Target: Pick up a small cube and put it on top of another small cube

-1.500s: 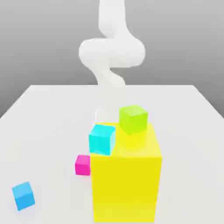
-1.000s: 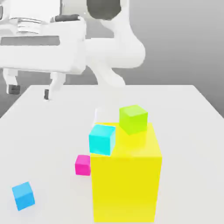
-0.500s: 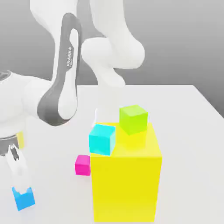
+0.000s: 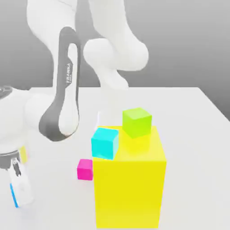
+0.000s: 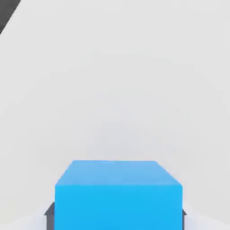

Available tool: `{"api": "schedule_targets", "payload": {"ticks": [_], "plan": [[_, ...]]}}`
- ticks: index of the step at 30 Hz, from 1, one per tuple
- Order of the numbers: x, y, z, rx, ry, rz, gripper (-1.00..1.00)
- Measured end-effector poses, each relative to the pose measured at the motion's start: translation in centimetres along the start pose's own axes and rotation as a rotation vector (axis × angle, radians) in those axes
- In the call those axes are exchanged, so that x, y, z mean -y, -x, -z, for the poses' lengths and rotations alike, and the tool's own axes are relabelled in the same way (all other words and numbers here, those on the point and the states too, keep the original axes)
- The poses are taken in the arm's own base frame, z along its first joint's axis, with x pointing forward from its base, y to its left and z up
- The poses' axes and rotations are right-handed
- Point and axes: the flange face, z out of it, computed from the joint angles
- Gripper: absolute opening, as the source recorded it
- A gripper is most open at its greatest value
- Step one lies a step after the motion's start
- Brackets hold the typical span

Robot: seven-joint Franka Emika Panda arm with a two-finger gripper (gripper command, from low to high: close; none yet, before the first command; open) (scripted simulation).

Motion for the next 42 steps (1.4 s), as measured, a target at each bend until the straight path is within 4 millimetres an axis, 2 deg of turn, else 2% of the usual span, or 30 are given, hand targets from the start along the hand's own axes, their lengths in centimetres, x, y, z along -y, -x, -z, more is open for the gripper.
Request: {"api": "schedule_targets", "payload": {"ticks": [6, 10, 14, 17, 18, 19, 24, 30, 33, 35, 38, 39, 42], "plan": [[4.2, 9.5, 4.2, -0.003, -0.024, 0.477, -1.0], [5.7, 16.8, 7.3, -0.018, -0.036, 0.813, -1.0], [5.9, 24.5, 10.6, -0.046, -0.043, 1.153, -1.0], [4.3, 31.7, 13.9, -0.083, -0.036, 1.436, -1.0], [3.5, 33.1, 15.0, -0.095, -0.029, 1.487, -1.0], [2.7, 33.6, 16.0, -0.104, -0.02, 1.504, -1.0], [-0.9, 32.7, 20.7, -0.125, 0.015, 1.445, -1.0], [-6.5, 32.1, 25.7, -0.102, 0.023, 1.378, -1.0], [-9.2, 30.6, 27.4, -0.051, 0.014, 1.288, -1.0], [-10.3, 29.1, 27.2, -0.009, 0.009, 1.204, -1.0], [-10.6, 28.6, 23.6, 0.006, 0.007, 1.174, -1.0], [-10.7, 28.5, 22.2, 0.007, 0.007, 1.172, 1.0], [-10.7, 28.5, 22.2, 0.007, 0.007, 1.172, 1.0]]}}
